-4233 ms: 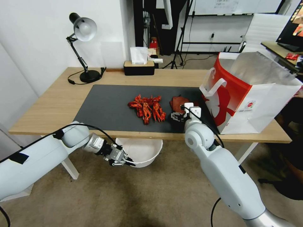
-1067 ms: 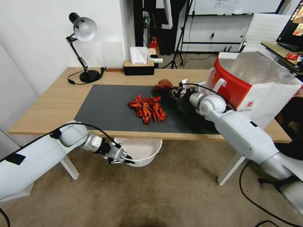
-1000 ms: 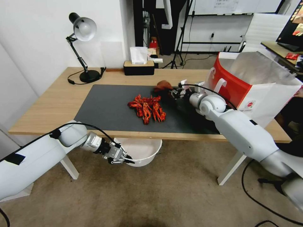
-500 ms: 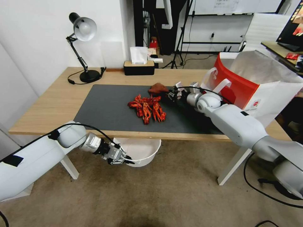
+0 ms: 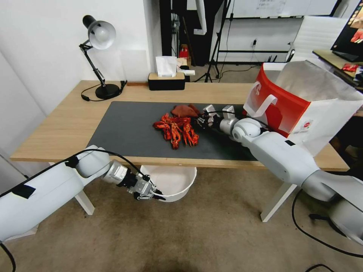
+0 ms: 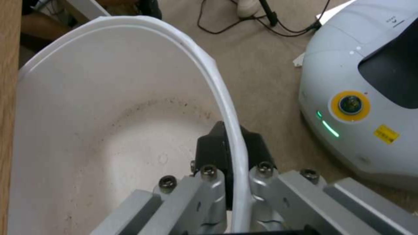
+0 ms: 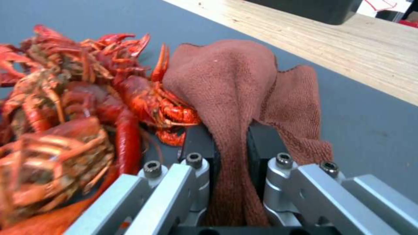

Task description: Sweep shrimp from table into container with towel, then put container into takeout bag.

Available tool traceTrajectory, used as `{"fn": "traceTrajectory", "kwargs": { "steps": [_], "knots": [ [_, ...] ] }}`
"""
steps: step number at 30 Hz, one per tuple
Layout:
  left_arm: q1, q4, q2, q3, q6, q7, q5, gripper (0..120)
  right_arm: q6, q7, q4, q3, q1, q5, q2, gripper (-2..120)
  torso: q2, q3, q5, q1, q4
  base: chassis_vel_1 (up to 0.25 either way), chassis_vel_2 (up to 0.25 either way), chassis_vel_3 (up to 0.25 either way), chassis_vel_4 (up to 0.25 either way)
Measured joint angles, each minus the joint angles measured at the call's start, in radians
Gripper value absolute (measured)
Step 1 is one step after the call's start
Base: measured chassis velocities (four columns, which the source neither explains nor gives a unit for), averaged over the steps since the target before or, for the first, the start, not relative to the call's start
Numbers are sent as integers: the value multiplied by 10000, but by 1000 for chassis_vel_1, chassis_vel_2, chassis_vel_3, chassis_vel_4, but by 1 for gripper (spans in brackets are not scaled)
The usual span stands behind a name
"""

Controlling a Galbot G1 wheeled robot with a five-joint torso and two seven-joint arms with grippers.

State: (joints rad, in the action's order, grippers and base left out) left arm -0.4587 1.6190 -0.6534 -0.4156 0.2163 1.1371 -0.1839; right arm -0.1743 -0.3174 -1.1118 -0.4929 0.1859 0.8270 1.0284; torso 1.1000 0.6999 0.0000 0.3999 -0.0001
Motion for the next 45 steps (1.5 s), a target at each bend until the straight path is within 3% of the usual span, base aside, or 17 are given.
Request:
{"fn": "traceTrajectory", "kwargs": {
  "steps": [17, 45],
  "knots": [
    [114, 90, -124, -221, -95, 3, 67, 0, -675, 536, -1836, 11, 680, 170, -787, 10, 1, 0, 0, 0, 2, 0, 0, 0, 0],
    [41, 362, -138, -307, -215, 21, 110, 0, -864, 886, -3107, 551, 1829, 11, -1411, 10, 1, 0, 0, 0, 3, 0, 0, 0, 0]
  ]
}}
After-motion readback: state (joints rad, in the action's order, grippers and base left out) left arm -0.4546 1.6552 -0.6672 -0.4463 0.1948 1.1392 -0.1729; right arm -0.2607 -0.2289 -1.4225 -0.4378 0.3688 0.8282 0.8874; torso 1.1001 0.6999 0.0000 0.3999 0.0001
